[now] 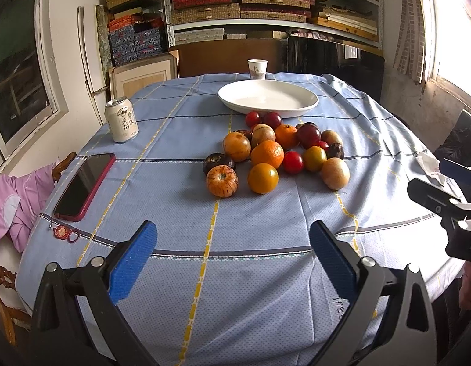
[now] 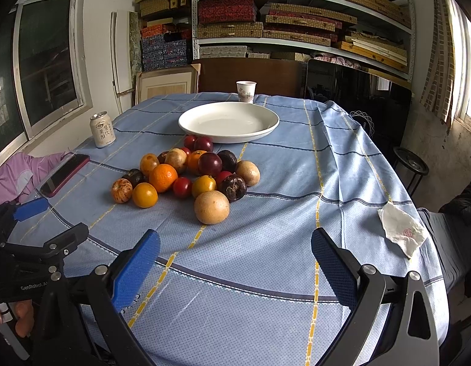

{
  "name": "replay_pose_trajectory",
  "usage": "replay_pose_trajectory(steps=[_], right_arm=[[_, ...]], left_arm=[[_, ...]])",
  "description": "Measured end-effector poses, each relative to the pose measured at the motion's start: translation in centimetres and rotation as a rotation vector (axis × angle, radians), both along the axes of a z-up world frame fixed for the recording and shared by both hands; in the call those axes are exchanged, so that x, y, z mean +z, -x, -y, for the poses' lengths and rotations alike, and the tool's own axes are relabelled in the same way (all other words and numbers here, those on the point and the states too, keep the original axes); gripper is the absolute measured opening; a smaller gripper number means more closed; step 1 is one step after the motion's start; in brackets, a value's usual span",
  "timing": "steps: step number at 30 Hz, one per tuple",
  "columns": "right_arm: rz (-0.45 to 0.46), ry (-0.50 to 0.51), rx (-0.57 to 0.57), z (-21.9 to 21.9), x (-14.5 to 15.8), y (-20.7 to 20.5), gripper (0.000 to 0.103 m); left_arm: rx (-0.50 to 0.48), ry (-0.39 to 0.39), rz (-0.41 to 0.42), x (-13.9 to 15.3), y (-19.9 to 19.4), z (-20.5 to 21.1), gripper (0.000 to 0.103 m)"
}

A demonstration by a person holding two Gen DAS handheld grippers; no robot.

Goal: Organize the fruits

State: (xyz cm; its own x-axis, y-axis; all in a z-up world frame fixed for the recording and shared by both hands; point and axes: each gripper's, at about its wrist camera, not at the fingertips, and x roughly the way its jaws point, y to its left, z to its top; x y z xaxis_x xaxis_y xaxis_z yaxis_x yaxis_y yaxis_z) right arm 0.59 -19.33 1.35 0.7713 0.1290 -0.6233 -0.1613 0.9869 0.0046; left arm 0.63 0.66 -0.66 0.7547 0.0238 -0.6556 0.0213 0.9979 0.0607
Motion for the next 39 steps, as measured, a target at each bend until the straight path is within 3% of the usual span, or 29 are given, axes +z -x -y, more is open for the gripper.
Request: replay_pose_trajectory(steps=[39], right_arm=[[-0.004,0.0,0.0,-0.15,-0.1,-0.17,0.1]], left_arm=[[-0.002,0.008,-0.015,-0.54,0.11,0.09,0.098]])
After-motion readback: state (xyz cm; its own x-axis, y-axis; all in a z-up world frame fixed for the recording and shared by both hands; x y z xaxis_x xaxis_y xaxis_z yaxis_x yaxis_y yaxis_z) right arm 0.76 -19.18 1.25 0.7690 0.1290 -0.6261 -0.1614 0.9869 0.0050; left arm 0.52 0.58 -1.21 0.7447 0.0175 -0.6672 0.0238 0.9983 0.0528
